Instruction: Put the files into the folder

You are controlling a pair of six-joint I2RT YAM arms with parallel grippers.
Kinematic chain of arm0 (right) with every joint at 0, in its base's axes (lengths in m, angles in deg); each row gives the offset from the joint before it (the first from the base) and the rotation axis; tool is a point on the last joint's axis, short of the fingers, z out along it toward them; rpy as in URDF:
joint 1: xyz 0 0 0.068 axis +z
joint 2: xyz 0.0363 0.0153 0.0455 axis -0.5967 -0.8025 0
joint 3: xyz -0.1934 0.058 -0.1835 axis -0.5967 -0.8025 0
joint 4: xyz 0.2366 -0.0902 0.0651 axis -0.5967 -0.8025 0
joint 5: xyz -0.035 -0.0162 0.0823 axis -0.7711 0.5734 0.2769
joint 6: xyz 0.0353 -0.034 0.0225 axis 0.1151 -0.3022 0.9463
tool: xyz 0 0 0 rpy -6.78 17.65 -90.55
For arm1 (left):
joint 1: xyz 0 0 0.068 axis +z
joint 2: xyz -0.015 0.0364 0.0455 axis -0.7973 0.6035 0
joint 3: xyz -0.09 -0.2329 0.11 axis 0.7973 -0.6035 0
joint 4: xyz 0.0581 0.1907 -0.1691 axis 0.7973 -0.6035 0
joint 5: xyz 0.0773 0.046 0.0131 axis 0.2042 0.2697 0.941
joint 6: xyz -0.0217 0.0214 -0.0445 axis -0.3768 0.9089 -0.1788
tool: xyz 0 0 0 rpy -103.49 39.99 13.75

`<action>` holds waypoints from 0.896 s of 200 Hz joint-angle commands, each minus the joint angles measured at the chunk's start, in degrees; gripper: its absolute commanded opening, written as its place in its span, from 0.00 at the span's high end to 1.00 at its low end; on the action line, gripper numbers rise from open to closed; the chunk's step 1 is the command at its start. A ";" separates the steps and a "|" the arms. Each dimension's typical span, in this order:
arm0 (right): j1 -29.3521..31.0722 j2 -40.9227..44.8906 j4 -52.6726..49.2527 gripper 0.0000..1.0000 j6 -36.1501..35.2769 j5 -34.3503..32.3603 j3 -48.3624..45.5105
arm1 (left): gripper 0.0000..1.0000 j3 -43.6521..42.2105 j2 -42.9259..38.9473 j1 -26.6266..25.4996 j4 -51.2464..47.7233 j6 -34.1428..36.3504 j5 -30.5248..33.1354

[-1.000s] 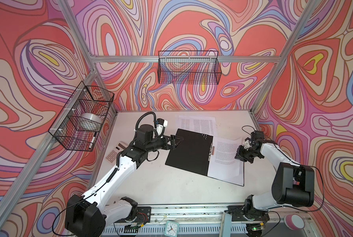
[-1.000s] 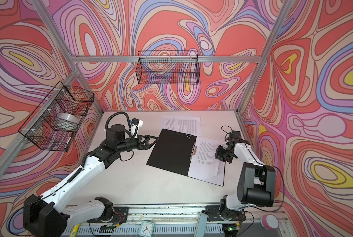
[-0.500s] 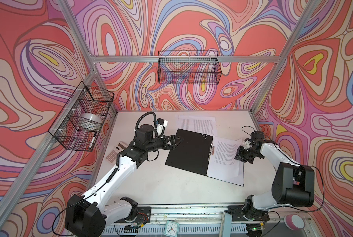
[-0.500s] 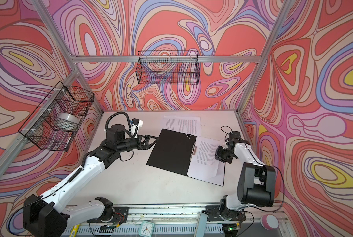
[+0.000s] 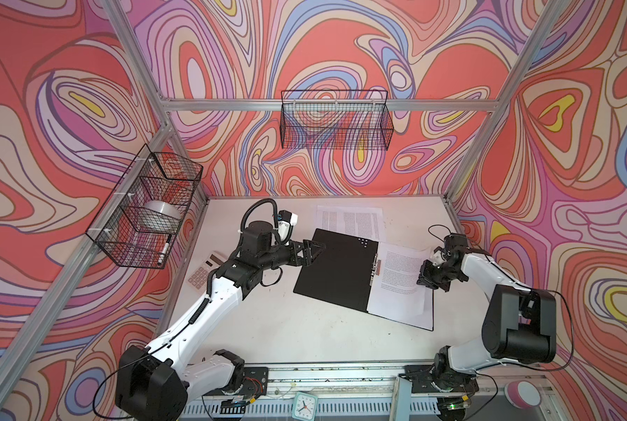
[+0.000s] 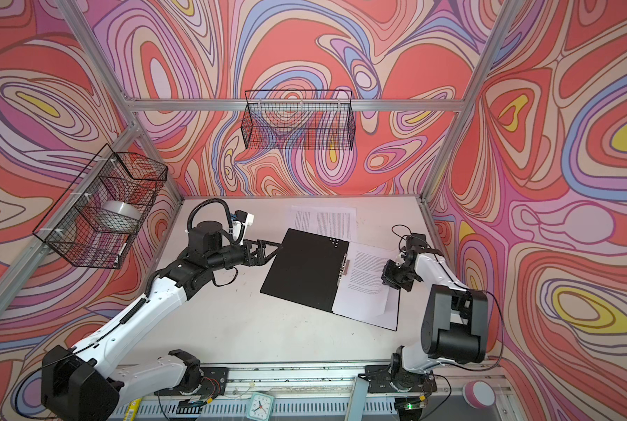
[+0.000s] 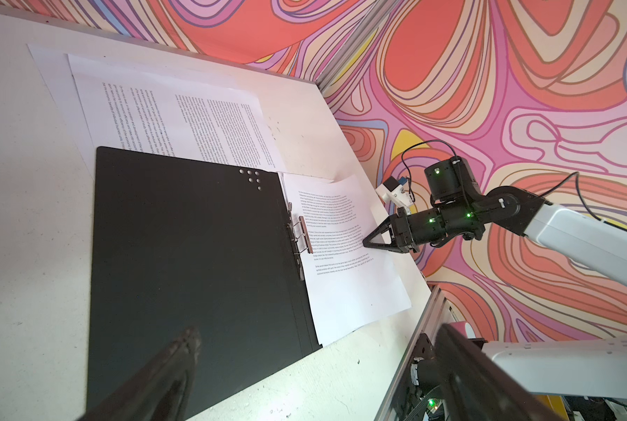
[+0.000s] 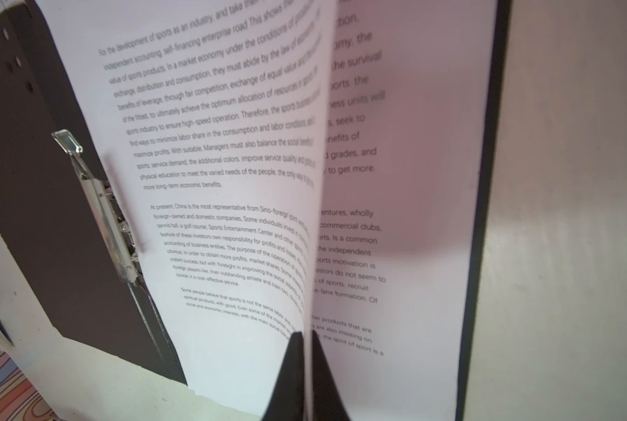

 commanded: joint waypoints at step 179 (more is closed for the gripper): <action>-0.20 -4.28 1.06 1.00 -1.98 0.78 2.87 | 0.00 -0.03 -0.48 -0.11 0.27 1.57 0.67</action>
